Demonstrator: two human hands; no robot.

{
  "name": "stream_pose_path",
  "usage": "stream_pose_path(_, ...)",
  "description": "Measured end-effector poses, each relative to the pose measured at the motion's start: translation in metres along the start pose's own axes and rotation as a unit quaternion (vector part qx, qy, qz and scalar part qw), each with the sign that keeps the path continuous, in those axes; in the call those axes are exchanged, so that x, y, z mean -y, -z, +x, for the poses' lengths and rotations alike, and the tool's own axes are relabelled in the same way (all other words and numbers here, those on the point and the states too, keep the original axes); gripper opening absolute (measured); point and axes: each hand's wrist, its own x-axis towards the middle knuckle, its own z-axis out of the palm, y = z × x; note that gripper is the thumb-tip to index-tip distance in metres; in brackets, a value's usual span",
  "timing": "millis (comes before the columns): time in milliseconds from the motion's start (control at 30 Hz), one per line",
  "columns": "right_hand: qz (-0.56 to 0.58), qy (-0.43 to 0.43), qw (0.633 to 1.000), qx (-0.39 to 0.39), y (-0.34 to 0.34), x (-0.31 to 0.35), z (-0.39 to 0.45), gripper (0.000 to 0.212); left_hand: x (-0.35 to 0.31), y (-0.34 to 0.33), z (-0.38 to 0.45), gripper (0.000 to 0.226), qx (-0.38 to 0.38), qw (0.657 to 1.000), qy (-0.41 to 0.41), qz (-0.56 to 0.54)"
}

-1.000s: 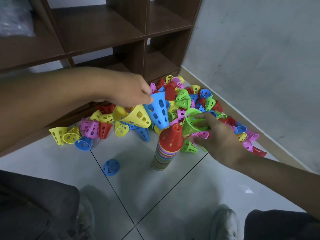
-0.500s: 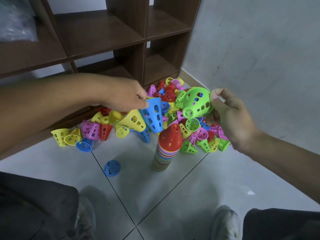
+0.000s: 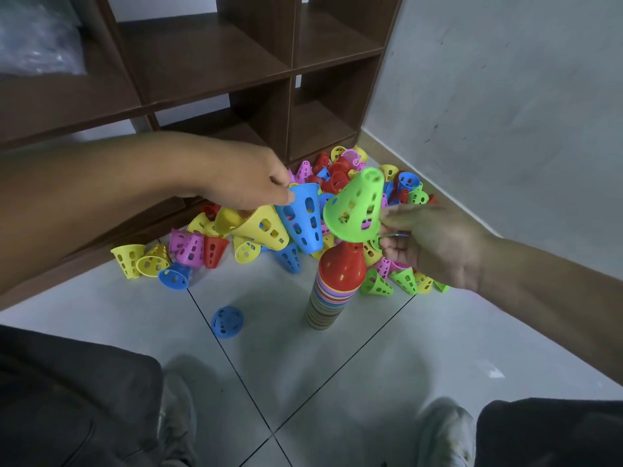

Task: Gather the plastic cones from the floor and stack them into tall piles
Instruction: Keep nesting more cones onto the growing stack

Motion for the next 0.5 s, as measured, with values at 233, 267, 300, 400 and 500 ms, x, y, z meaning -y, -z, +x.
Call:
stream_pose_path(233,-0.091,-0.035,0.995,-0.009,0.003,-0.025,0.012,0.015,-0.001,-0.001,0.001,0.03,0.007,1.0,-0.011,0.011)
stream_pose_path(267,-0.1,-0.037,0.994,-0.012,0.003,-0.03,0.014,0.016,0.0,-0.001,0.001,0.03,0.01,1.0,-0.011,0.01)
stream_pose_path(300,-0.107,-0.039,0.993,-0.016,0.003,-0.034,0.016,0.016,0.001,0.0,0.001,0.03,0.012,1.0,-0.012,0.011)
stream_pose_path(400,-0.127,-0.039,0.991,-0.022,-0.001,-0.045,0.019,0.021,0.002,-0.001,0.002,0.032,0.011,1.0,-0.016,0.017)
stream_pose_path(500,-0.159,-0.038,0.986,-0.033,-0.002,-0.055,0.021,0.019,0.004,-0.003,0.003,0.032,0.017,1.0,-0.019,0.014)
